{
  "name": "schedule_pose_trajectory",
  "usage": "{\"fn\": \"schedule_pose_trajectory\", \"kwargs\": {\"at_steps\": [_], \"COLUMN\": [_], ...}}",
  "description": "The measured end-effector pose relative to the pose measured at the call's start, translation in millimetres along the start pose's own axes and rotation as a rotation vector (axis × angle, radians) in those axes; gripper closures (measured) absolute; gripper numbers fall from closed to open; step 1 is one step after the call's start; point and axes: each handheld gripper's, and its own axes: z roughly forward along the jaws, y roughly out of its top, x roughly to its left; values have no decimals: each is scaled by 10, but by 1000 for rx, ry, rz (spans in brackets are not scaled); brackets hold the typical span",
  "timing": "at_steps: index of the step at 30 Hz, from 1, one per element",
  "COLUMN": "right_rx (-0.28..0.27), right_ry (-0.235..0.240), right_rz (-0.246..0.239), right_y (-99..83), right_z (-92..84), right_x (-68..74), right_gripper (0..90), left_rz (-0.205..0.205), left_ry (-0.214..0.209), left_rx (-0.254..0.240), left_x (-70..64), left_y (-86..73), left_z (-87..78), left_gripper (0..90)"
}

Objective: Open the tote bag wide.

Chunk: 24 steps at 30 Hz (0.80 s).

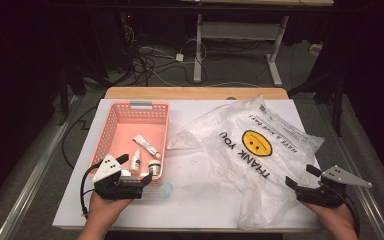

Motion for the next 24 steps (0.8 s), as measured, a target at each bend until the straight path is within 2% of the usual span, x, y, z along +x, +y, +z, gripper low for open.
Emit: {"fn": "schedule_pose_trajectory", "kwargs": {"at_steps": [4, 9, 13, 18, 24], "right_rx": [-14, -35, -44, -47, -78], "right_ry": [20, 28, 60, 79, 95], "right_rz": [-10, -25, -38, -45, -56], "right_y": [58, 125, 172, 225, 321], "right_z": [41, 60, 88, 138, 190], "right_x": [117, 244, 344, 432, 496], "right_gripper": [1, 0, 0, 1, 1], "left_rz": [-5, -8, -3, 1, 9], "left_ry": [-2, -5, -11, -26, -29], "left_rx": [0, -5, 2, 11, 5], "left_x": [0, -4, -18, -30, -55], "left_y": [-2, 3, 5, 6, 22], "left_z": [1, -4, 12, 25, 34], "left_gripper": [0, 0, 0, 0, 0]}}
